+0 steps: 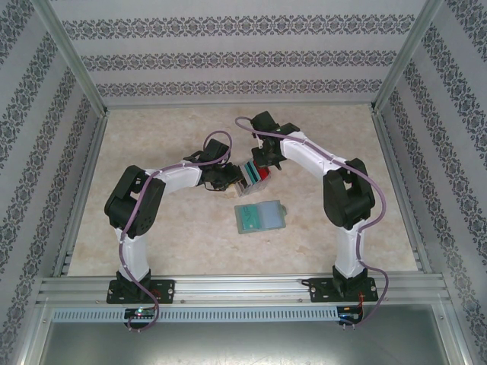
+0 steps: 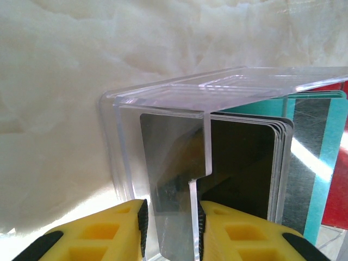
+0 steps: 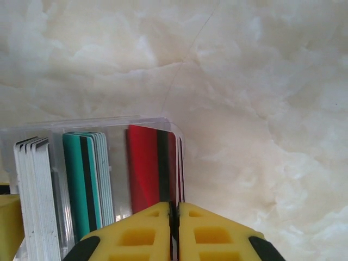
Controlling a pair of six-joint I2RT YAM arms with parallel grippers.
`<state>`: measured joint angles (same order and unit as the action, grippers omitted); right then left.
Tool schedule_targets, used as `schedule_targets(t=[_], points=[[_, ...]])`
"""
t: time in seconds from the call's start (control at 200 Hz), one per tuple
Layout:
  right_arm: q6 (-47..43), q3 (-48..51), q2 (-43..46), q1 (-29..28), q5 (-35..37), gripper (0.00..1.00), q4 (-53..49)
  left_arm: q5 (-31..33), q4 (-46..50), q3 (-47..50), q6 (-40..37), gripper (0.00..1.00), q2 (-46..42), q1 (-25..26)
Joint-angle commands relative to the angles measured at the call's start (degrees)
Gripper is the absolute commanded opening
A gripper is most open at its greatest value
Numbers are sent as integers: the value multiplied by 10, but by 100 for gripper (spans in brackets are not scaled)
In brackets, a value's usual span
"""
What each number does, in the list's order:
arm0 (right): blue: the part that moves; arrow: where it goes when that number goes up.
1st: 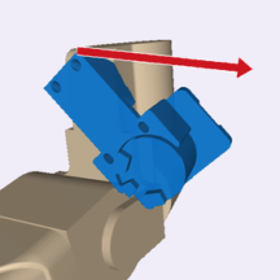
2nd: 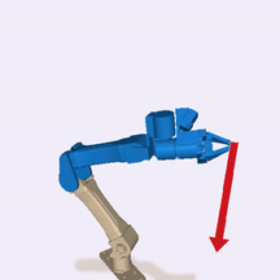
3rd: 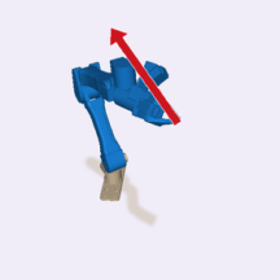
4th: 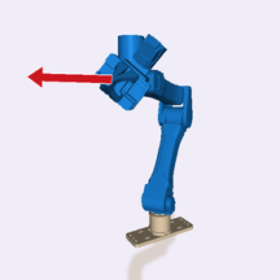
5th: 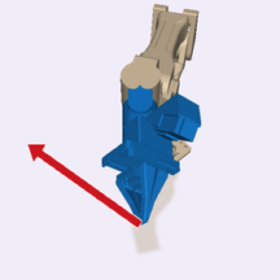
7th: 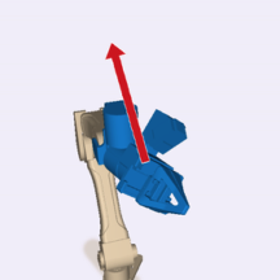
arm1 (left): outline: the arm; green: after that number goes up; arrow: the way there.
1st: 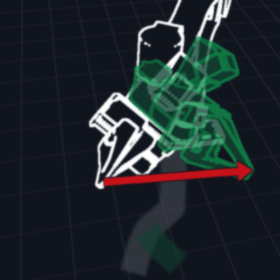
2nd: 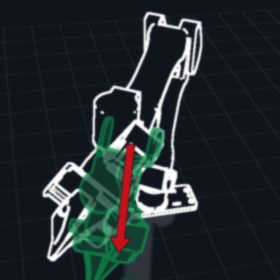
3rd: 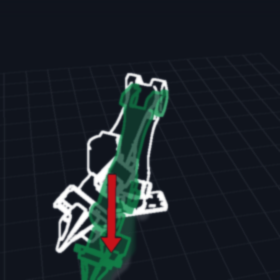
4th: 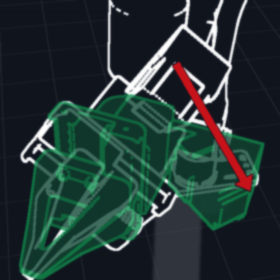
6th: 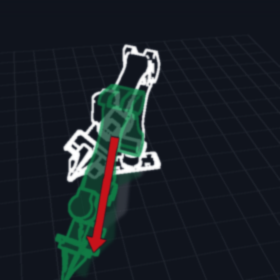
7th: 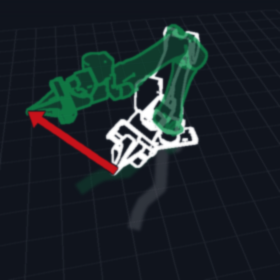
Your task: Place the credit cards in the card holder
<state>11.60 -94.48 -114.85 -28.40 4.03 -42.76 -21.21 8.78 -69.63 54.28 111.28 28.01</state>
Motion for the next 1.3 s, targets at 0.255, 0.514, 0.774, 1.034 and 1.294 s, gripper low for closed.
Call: schedule_targets(t=[0.255, 0.514, 0.774, 1.034, 1.294], points=[[-1, 6, 37, 0, 19, 8, -8, 1, 19, 11, 3, 32, 9, -4], [32, 39, 94, 11, -64, 2, 27, 5, 17, 17, -5, 34, -9, -4], [120, 112, 174, 42, -189, 2, 87, 14, 6, 30, -20, 40, -52, -4], [351, 246, 269, 79, -264, 0, 178, 19, -4, 69, -13, 48, -142, -4], [582, 387, 329, 94, -336, 0, 324, -89, -75, 93, 37, 57, -171, -4]])
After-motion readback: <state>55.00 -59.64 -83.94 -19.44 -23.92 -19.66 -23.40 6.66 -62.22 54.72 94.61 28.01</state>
